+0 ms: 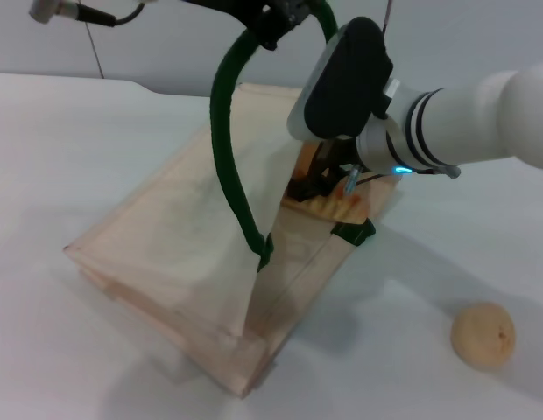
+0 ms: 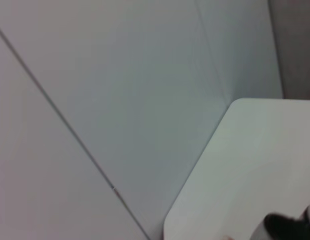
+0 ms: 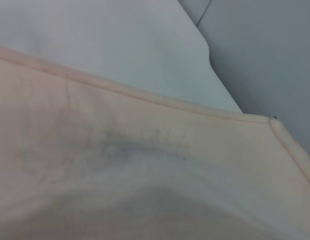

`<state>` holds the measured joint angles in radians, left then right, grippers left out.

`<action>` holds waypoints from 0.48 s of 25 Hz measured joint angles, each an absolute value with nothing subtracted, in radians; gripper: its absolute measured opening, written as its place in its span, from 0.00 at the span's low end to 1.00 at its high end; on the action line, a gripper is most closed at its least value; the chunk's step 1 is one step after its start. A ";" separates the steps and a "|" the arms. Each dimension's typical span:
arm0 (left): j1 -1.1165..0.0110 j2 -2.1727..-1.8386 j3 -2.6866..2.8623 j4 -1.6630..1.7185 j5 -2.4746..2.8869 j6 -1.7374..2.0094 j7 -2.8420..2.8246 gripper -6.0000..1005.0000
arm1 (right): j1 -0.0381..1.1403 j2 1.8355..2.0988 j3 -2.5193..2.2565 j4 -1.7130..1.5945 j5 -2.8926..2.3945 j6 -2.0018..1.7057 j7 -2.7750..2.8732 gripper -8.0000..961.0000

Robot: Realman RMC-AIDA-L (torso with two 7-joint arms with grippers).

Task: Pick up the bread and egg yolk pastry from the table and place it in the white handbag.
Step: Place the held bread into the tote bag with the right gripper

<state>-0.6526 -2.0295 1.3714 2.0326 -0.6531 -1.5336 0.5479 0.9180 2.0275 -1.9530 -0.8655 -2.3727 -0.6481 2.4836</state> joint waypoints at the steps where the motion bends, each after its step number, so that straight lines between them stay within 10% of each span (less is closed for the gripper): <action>1: -0.647 -2.029 1.371 2.033 -0.648 -1.531 0.548 0.11 | 0.915 2.027 -1.948 -0.867 -2.374 -0.650 2.484 0.93; 12: -0.629 -2.029 1.362 2.032 -0.599 -1.521 0.531 0.11 | 0.844 2.026 -1.856 -0.941 -2.503 -0.761 2.507 0.93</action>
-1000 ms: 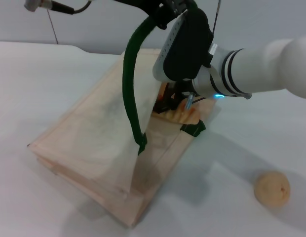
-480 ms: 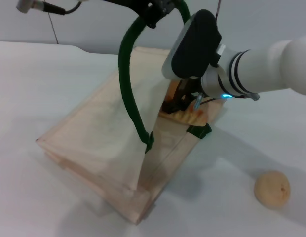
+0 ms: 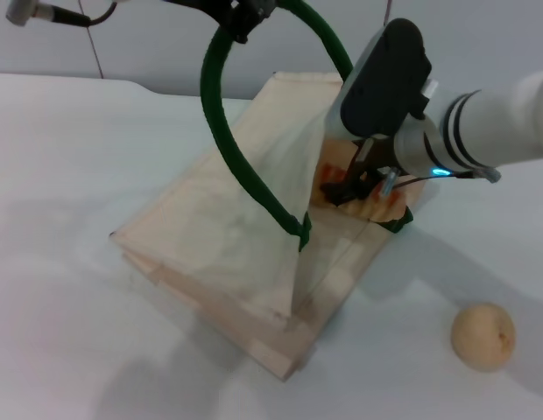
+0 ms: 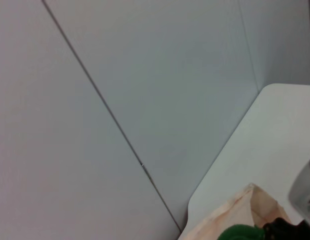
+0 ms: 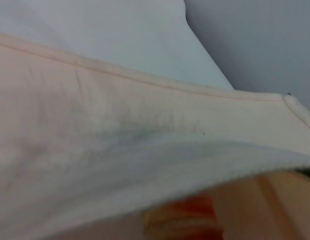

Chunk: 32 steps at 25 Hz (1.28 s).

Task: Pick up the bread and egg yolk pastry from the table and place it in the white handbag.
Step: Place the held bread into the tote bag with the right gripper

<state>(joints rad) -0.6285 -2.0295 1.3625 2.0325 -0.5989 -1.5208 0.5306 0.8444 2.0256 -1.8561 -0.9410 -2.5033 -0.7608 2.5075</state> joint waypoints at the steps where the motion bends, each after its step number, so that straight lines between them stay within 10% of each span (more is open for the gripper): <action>1: -0.627 -2.029 1.362 2.032 -0.596 -1.521 0.530 0.11 | 0.828 2.026 -1.856 -0.970 -2.511 -0.771 2.508 0.93; 32: -0.570 -2.029 1.341 2.026 -0.578 -1.479 0.517 0.11 | 0.572 2.033 -1.806 -1.387 -2.751 -1.008 2.614 0.93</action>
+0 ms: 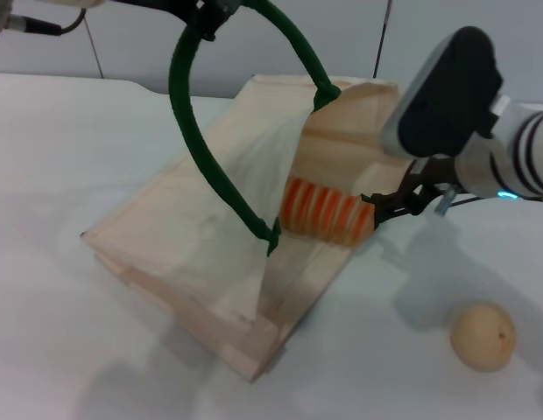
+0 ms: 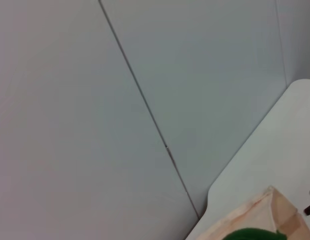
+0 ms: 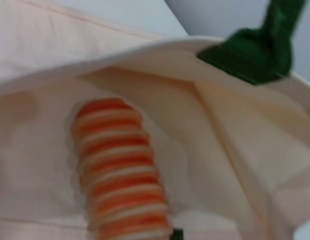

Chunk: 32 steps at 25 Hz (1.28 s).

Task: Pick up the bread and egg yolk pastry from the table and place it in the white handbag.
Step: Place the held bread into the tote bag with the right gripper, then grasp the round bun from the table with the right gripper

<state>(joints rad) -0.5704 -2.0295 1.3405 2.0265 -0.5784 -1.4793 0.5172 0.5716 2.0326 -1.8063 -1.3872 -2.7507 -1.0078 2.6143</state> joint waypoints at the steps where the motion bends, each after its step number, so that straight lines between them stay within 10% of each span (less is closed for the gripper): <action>1: -0.568 -2.029 1.341 2.026 -0.578 -1.478 0.518 0.11 | 0.561 2.032 -1.797 -1.400 -2.750 -1.014 2.617 0.93; 32: -0.554 -2.026 1.341 2.020 -0.554 -1.488 0.523 0.10 | 0.500 2.026 -1.727 -1.566 -2.758 -1.445 2.588 0.93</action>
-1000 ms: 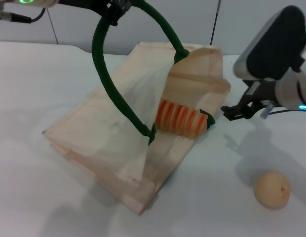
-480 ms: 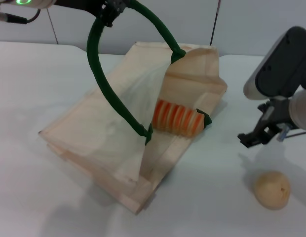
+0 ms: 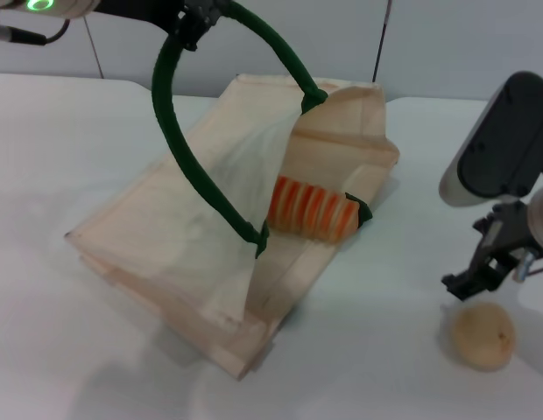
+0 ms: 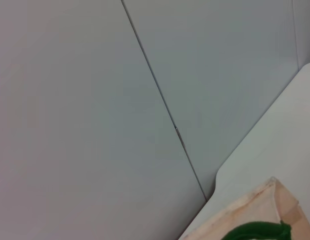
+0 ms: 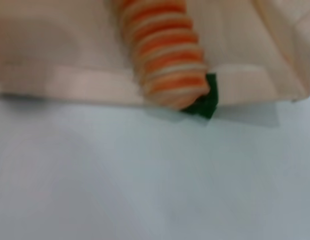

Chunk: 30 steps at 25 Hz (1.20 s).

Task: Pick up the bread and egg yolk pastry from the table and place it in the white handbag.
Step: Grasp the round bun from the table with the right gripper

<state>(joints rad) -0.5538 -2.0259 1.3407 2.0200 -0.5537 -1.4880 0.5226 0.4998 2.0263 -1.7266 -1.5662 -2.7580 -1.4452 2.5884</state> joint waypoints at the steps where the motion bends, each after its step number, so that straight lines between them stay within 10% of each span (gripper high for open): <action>1: -0.553 -2.026 1.341 2.020 -0.554 -1.488 0.523 0.10 | 0.500 2.026 -1.727 -1.566 -2.758 -1.460 2.587 0.93; 30: -0.553 -2.026 1.341 2.020 -0.554 -1.488 0.529 0.11 | 0.504 2.032 -1.764 -1.712 -2.746 -1.650 2.596 0.92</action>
